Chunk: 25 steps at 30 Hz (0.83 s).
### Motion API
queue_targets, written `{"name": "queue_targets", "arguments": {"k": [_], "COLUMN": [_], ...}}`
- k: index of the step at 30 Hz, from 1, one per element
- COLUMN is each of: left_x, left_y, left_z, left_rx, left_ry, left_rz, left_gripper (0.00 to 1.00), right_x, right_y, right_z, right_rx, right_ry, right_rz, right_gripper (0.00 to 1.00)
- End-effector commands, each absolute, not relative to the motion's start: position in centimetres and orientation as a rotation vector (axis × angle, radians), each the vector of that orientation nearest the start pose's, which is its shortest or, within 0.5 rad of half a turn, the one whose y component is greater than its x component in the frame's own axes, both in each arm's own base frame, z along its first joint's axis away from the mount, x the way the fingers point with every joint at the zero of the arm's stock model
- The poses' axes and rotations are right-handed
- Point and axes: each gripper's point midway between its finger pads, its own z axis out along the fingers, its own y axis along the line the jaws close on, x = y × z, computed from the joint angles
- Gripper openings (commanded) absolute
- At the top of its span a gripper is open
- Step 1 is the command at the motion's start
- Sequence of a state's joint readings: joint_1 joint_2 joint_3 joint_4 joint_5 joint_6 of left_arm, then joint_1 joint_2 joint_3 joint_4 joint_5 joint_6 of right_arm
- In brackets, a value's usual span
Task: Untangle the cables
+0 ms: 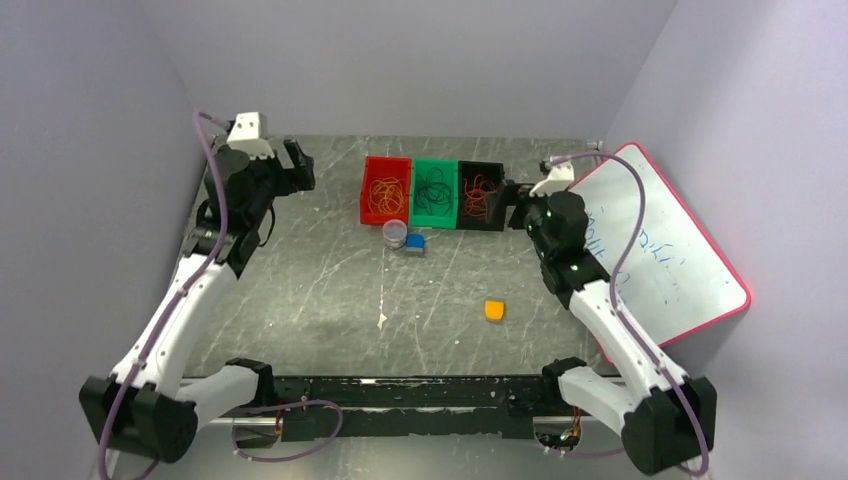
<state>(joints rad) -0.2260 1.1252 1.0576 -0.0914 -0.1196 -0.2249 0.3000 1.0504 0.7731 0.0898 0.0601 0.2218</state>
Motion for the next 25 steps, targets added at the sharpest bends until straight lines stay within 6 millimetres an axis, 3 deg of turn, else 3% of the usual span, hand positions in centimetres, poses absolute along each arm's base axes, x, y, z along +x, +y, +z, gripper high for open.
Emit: {"name": "queue_targets", "arguments": {"k": [1, 5, 8, 10, 18, 25], "left_x": [35.3, 32.5, 31.0, 30.2, 28.0, 27.9], "left_y": [-7.3, -6.3, -5.5, -5.2, -3.1, -2.5], "left_z": [31.3, 29.0, 26.1, 25.3, 24.2, 24.1], "left_rx": [-0.121, -0.183, -0.264, -0.319, -0.404, -0.384], "left_ry": [1.736, 1.734, 1.747, 1.736, 1.706, 1.658], "left_rz": [-0.27, -0.279, -0.28, -0.304, -0.244, -0.208], "left_gripper": [1.0, 0.99, 0.99, 1.0, 0.99, 1.0], "right_x": [34.0, 32.1, 31.0, 30.4, 28.7, 29.0], "right_y": [9.7, 8.1, 7.9, 7.6, 6.7, 6.8], "right_z": [26.2, 26.6, 24.9, 23.7, 21.7, 22.0], "right_rx": [-0.007, 0.081, 0.048, 0.061, 0.145, 0.146], "right_ry": [1.7, 1.679, 1.732, 1.764, 1.754, 1.752], "right_rz": [0.299, 0.283, 0.263, 0.253, 0.274, 0.275], "right_gripper": [1.0, 1.0, 1.0, 1.0, 1.0, 1.0]}}
